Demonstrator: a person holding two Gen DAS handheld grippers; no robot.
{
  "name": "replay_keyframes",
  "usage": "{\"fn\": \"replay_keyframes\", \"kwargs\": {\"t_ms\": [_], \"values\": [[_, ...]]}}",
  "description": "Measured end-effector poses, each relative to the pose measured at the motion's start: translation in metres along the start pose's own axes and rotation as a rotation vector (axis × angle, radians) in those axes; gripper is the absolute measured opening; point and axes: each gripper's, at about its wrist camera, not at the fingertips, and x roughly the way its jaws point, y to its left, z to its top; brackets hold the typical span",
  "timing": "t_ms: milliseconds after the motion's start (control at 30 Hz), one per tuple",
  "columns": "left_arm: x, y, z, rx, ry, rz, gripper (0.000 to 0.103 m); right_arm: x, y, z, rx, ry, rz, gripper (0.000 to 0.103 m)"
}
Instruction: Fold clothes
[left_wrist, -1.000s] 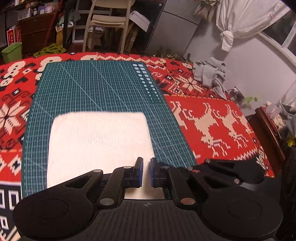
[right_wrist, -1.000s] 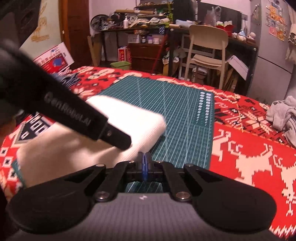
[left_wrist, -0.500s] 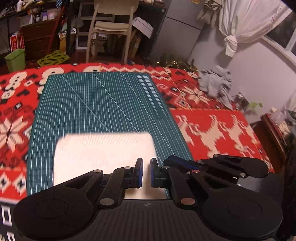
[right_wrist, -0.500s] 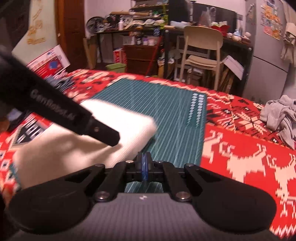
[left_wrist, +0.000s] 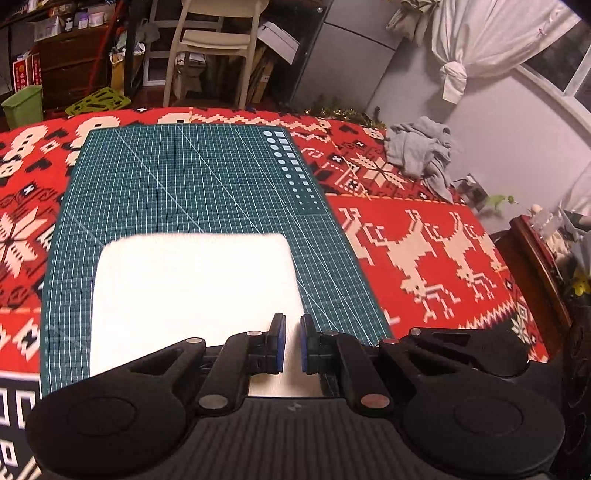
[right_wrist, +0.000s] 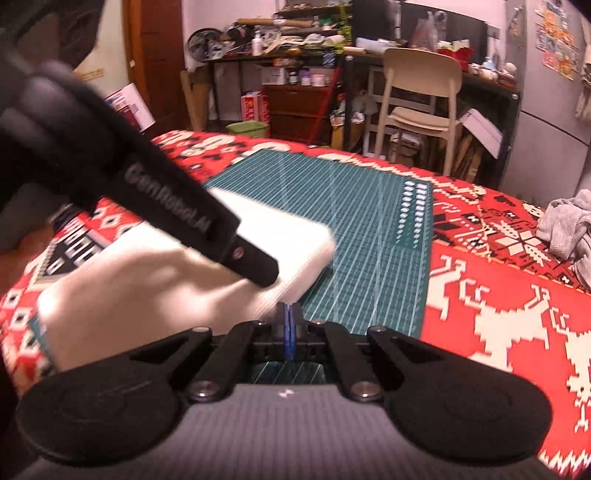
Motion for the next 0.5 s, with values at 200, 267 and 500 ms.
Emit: {"fn": "replay_keyframes", "kwargs": {"t_ms": [200, 267, 500], "values": [[0.002, 0.003, 0.011, -0.011, -0.023, 0.014, 0.007, 0.004, -0.015, 0.008, 0.041, -0.03, -0.046, 0.002], [0.009, 0.005, 0.021, -0.011, -0.036, 0.027, 0.007, 0.012, -0.024, 0.016, 0.063, -0.043, -0.066, 0.002], [0.023, 0.007, 0.03, -0.02, -0.028, 0.027, 0.007, 0.04, -0.035, 0.034, 0.074, -0.054, -0.059, 0.002]]}}
